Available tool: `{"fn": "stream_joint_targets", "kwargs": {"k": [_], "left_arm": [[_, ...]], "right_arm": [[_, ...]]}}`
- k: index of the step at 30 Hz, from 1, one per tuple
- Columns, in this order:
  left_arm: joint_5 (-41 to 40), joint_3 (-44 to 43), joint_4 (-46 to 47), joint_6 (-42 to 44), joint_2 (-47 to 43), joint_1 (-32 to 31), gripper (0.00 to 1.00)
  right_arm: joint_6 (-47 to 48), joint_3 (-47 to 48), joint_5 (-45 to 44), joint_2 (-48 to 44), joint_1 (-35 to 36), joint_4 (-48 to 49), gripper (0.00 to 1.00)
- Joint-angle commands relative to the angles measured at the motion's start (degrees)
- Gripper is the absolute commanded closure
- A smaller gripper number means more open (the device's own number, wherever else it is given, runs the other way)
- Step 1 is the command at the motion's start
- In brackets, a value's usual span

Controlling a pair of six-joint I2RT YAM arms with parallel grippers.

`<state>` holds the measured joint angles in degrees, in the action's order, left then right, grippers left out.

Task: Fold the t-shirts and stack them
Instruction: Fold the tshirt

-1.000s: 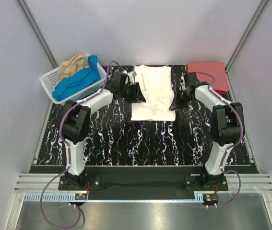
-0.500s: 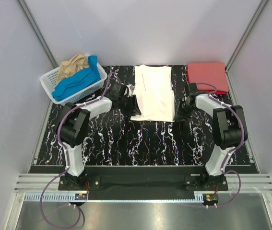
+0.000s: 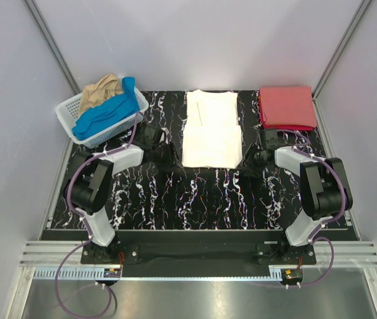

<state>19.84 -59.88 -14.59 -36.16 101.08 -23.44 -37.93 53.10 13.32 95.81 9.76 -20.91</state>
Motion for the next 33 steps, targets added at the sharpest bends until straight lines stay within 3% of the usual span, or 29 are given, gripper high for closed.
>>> {"fn": "stream_joint_targets", "kwargs": {"k": [1, 22, 26, 27, 29, 33], "left_arm": [[-0.1, 0.8, 5.9, -2.1, 1.8, -0.3, 0.5], [0.6, 0.8, 9.6, -2.5, 9.1, 0.5, 0.59], [1.2, 0.6, 9.6, -2.2, 9.7, 0.5, 0.71], [1.3, 0.6, 9.6, -2.2, 9.8, 0.5, 0.83], [1.6, 0.3, 9.2, -2.0, 9.8, 0.6, 0.98], [2.8, 0.9, 9.1, -2.5, 7.4, 0.6, 1.0]], "right_arm": [[-3.7, -1.4, 2.1, 1.9, 0.3, 8.7, 0.46], [-3.2, -5.1, -0.8, 3.9, 0.1, 12.6, 0.71], [-2.9, -4.9, -0.9, 3.9, 0.1, 12.9, 0.81], [-2.8, -5.0, -0.9, 3.9, 0.1, 12.9, 0.91], [-2.4, -4.9, -1.0, 3.5, 0.1, 13.0, 1.0], [-1.1, -5.5, -2.7, 0.1, 0.1, 10.9, 1.0]]}}
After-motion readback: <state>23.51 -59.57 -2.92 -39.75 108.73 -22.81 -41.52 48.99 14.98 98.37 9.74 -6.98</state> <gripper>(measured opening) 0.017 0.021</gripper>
